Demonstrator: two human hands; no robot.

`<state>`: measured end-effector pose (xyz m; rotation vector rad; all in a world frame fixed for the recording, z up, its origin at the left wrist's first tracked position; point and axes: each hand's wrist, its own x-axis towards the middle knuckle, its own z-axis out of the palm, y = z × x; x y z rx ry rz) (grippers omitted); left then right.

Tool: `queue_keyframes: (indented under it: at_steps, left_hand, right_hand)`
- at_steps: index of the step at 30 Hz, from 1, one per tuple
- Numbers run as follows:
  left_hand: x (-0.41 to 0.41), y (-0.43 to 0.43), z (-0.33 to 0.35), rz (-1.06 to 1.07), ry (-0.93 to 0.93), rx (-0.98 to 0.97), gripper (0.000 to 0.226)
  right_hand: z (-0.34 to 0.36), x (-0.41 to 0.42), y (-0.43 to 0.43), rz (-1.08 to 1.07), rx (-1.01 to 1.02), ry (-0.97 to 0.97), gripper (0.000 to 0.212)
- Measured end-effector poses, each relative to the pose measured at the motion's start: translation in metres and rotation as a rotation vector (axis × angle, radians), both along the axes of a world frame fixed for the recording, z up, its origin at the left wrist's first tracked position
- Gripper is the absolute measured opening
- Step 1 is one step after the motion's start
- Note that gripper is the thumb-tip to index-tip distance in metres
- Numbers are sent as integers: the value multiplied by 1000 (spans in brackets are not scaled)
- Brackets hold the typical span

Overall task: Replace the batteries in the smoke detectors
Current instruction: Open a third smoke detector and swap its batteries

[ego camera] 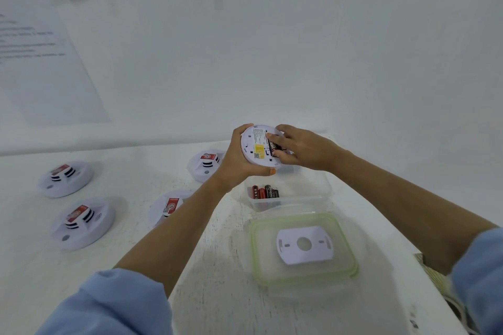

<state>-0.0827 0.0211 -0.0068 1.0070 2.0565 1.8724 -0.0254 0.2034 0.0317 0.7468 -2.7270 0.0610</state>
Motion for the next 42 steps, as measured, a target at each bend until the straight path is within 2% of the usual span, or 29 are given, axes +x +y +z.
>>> queue_keyframes:
  at_steps: [3,7,9,12,24,29,42]
  left_hand:
    - [-3,-1,-2,12,18,1,102]
    - [-6,-1,0,12,39,19,98]
    - [-5,-1,3,11,66,15,98]
    - [-2,-1,4,18,115,1,98]
    - [10,-1,0,5,140,-43,102]
    - [6,-3,3,1,133,-27,102]
    - [5,-6,0,-9,135,-40,101]
  right_hand:
    - [5,0,-1,-133,-72,-45,45]
    - [10,4,-1,-206,-378,-208,58]
    - [14,3,-3,-205,-515,-226,59]
    - [20,1,-4,-209,-609,-232,53]
    - [26,4,-10,-261,-528,-354,46]
    - [31,6,-11,-245,-497,-388,50]
    - [28,6,-13,-218,-507,-335,43]
